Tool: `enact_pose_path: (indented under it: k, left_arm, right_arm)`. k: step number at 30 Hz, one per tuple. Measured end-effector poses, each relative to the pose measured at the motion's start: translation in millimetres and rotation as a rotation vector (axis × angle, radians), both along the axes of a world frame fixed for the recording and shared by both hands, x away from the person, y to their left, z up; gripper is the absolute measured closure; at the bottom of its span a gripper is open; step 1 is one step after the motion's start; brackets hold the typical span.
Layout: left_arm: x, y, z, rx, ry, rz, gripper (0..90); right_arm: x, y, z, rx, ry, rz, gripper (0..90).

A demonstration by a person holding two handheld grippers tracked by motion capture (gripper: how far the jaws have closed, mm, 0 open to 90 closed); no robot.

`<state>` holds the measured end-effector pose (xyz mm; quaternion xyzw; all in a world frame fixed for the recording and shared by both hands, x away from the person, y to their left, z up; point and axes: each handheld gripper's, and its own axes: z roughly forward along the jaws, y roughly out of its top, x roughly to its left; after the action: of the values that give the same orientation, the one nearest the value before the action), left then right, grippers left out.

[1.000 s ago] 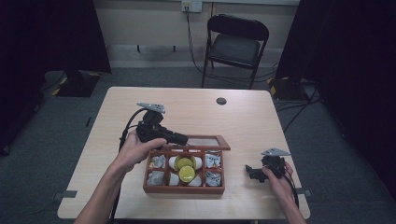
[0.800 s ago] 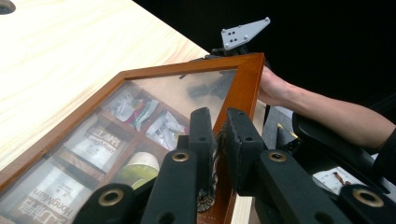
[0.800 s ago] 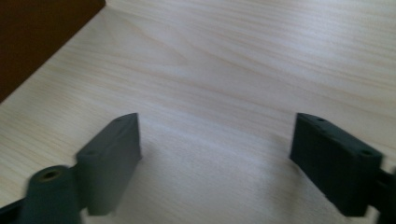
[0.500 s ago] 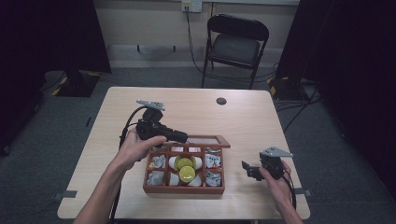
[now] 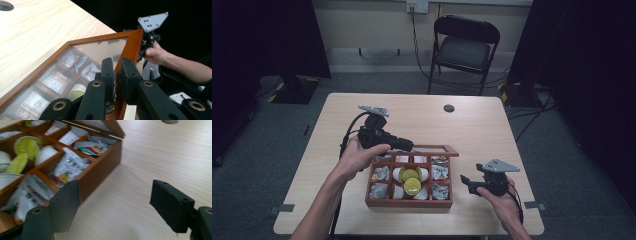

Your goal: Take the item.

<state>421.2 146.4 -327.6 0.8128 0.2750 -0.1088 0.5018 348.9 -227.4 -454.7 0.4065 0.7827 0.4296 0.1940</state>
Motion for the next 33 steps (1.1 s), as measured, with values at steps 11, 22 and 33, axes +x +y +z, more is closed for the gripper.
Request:
enact_pose_path:
  k: [11,22,33]
  left_arm:
    - [0.9,-0.9,1.4,0.010,0.002,-0.007,81.5]
    - [2.5,-0.8,2.3,0.006,0.002,-0.006,81.6]
    - [4.9,-0.2,2.6,-0.003,0.007,-0.006,81.6]
  right_arm:
    - [-15.7,37.9,8.9,0.042,0.010,0.121,30.1]
    - [-21.3,88.9,8.4,0.010,0.039,0.270,36.8]
    - [-14.4,137.9,3.1,-0.032,0.063,0.348,42.0]
